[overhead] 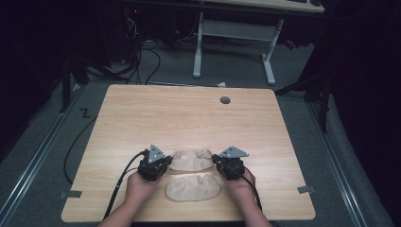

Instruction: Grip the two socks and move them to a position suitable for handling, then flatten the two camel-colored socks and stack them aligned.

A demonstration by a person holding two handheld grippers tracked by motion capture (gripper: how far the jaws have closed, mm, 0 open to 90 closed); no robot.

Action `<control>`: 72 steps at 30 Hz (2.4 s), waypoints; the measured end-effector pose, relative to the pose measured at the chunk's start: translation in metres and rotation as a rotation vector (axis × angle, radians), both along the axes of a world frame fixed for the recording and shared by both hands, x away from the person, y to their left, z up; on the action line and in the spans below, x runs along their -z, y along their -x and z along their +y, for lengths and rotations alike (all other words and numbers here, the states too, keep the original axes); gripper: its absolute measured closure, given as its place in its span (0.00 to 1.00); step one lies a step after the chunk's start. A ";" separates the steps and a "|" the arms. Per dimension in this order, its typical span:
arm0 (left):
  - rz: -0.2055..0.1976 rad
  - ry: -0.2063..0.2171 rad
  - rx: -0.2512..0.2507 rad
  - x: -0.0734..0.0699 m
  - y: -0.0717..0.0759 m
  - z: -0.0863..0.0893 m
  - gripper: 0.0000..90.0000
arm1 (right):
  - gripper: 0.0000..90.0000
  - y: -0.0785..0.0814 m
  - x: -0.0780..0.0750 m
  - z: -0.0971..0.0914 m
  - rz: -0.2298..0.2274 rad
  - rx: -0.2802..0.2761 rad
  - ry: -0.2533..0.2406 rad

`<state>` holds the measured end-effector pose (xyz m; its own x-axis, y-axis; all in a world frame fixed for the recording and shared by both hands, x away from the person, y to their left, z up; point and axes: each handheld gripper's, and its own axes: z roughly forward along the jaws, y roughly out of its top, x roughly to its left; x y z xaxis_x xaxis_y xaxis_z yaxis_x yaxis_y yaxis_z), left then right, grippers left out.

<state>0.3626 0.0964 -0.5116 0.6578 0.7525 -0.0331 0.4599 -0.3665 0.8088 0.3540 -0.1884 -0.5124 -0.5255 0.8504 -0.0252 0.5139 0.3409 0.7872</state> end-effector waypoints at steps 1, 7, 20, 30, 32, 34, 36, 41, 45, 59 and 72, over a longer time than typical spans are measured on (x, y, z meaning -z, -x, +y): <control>-0.007 0.002 0.000 -0.001 0.001 0.000 0.97 | 0.95 0.001 -0.001 0.000 -0.005 0.007 -0.005; -0.029 0.020 0.019 -0.007 0.006 -0.003 0.97 | 0.95 0.007 -0.006 -0.002 -0.034 0.010 -0.009; -0.036 0.019 0.060 -0.012 0.015 -0.010 0.97 | 0.95 0.019 -0.013 -0.005 -0.066 -0.006 0.005; -0.025 0.024 0.072 -0.013 0.018 -0.007 0.97 | 0.95 0.021 -0.013 -0.007 -0.064 -0.036 0.000; -0.019 0.022 0.075 -0.013 0.019 -0.007 0.97 | 0.95 0.022 -0.013 -0.009 -0.062 -0.037 -0.001; -0.018 0.021 0.074 -0.013 0.019 -0.007 0.97 | 0.95 0.024 -0.014 -0.009 -0.065 -0.041 0.000; -0.017 0.024 0.074 -0.013 0.020 -0.007 0.97 | 0.95 0.025 -0.015 -0.010 -0.067 -0.050 0.002; -0.020 0.034 0.066 -0.015 0.023 -0.005 0.97 | 0.95 0.028 -0.015 -0.008 -0.060 -0.067 0.005; -0.035 0.034 0.069 -0.019 0.026 -0.004 0.97 | 0.95 0.029 -0.016 -0.009 -0.058 -0.077 -0.006; -0.056 0.020 0.100 -0.030 0.047 0.003 0.97 | 0.95 0.047 -0.028 -0.023 -0.102 -0.076 -0.016; 0.003 0.020 0.131 -0.028 0.064 0.010 0.97 | 0.95 0.068 -0.026 -0.021 -0.096 -0.122 0.015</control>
<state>0.2984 0.1069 -0.4841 0.7502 0.6594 -0.0495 0.4119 -0.4074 0.8151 0.2857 -0.2091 -0.4865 -0.6195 0.7795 -0.0930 0.3904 0.4087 0.8250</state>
